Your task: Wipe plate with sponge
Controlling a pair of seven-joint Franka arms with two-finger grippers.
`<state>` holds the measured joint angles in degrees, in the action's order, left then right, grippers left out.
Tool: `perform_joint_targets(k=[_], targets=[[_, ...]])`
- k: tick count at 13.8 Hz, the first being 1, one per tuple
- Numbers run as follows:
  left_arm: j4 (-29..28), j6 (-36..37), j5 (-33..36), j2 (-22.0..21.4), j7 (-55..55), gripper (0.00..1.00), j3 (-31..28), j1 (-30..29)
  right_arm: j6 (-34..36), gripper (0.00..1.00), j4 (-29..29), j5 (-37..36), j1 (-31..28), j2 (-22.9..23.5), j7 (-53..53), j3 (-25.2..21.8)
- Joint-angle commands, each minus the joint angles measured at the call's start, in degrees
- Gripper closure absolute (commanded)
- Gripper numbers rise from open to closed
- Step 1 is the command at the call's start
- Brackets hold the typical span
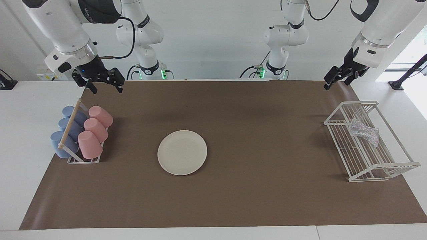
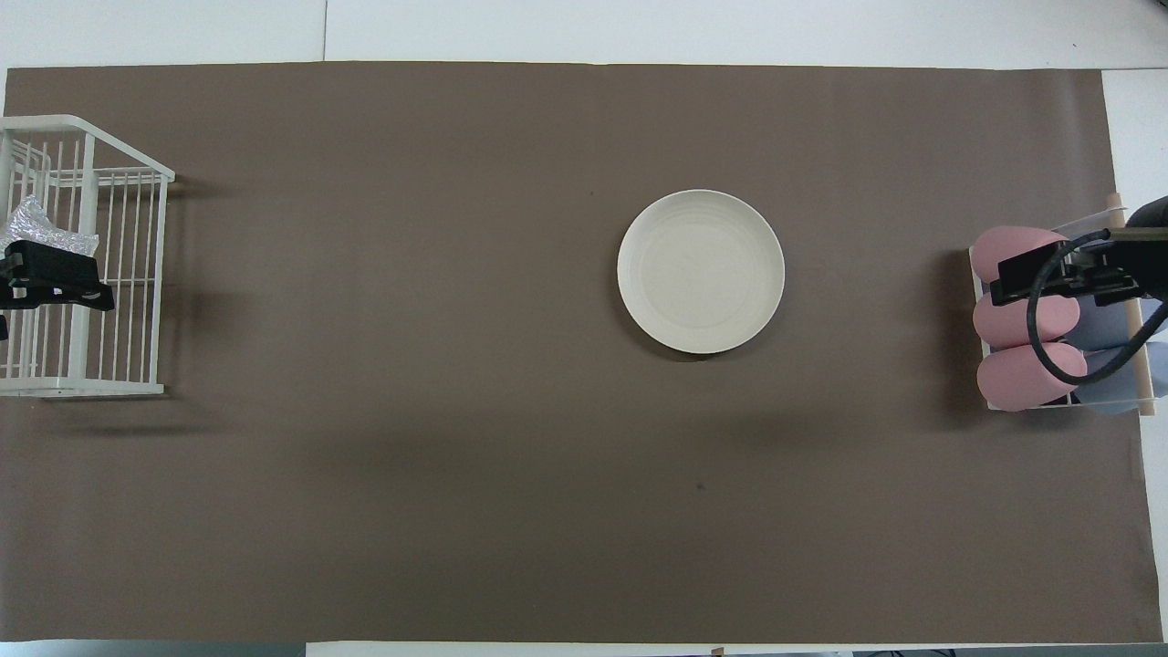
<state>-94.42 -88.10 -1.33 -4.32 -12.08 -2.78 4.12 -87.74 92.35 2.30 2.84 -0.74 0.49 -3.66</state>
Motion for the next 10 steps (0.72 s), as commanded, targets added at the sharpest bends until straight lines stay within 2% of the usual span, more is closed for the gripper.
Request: perform_joint_targets(k=[1,10], targets=[[0.38,-0.32,0.80,0.10,0.74,0.00,-0.21,0.09,0.73,0.00,0.47,-0.89,-0.73,-0.76,-1.02,0.59],[0.29,-1.37,1.41,0.10,0.13,0.00,-0.48,-0.08,0.73,0.00,0.47,-0.89,-0.82,-0.76,-0.93,0.59]])
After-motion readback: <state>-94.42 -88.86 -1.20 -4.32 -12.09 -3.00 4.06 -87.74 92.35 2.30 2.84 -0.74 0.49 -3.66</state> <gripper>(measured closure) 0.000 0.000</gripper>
